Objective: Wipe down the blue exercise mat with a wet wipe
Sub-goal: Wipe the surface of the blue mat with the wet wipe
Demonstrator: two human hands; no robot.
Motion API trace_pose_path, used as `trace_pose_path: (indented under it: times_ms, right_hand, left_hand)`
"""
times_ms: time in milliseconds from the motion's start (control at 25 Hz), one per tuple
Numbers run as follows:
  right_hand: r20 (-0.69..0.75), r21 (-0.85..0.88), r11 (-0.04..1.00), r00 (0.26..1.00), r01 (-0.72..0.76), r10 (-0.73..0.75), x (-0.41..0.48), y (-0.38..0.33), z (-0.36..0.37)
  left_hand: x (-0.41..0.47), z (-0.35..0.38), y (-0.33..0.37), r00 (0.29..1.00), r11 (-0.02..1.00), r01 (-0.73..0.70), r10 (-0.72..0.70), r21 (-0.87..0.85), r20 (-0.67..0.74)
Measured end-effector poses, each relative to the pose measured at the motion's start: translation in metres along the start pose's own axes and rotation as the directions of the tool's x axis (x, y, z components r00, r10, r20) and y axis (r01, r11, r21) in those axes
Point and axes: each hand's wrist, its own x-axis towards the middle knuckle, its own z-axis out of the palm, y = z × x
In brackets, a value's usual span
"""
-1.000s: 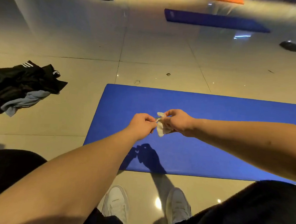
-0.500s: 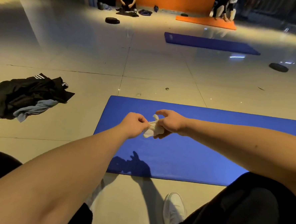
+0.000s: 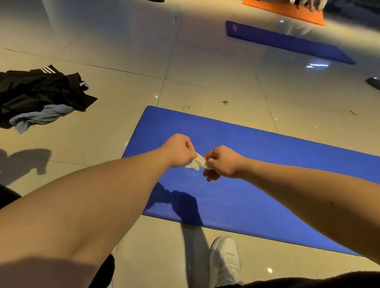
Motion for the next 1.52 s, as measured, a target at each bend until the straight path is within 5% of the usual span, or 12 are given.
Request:
trace_pose_path:
  times_ms: [200, 400, 520, 680, 880, 1120, 1320, 1520]
  right_hand:
    - [0.035, 0.248, 0.966, 0.998, -0.067, 0.060, 0.062, 0.028, 0.006]
    - [-0.107, 0.364, 0.920, 0.975, -0.144, 0.195, 0.132, 0.064, 0.006]
    - [-0.080, 0.737, 0.658, 0.948, -0.152, 0.308, 0.167, 0.084, 0.011]
    - [0.013, 0.901, 0.396, 0.922, -0.179, 0.388, 0.201, 0.101, 0.016]
    - [-0.134, 0.802, 0.549, 0.825, -0.236, 0.549, 0.243, 0.129, 0.013]
    - [-0.347, 0.586, 0.773, 0.787, -0.243, 0.510, 0.293, 0.154, -0.002]
    - [-0.607, 0.069, 0.965, 0.757, -0.254, 0.243, 0.329, 0.154, -0.015]
    - [-0.579, -0.141, 0.981, 0.815, -0.135, 0.029, 0.337, 0.150, 0.021]
  left_hand:
    - [0.062, 0.013, -0.033, 0.997, 0.997, 0.073, -0.073, -0.003, 0.025]
    - [0.121, 0.032, -0.060, 0.989, 0.987, 0.144, -0.143, -0.073, 0.020]
    - [0.152, 0.044, -0.075, 0.977, 0.969, 0.213, -0.212, -0.128, 0.022]
    - [0.187, 0.065, -0.091, 0.967, 0.939, 0.254, -0.248, -0.232, 0.056]
    - [0.233, 0.082, -0.123, 0.963, 0.966, 0.258, -0.259, 0.024, 0.070]
    - [0.286, 0.074, -0.144, 0.985, 0.917, 0.152, -0.170, 0.368, 0.015]
    - [0.322, 0.060, -0.155, 0.974, 0.770, 0.204, -0.222, 0.605, -0.045]
    - [0.342, 0.047, -0.164, 0.932, 0.669, 0.290, -0.361, 0.685, -0.042]
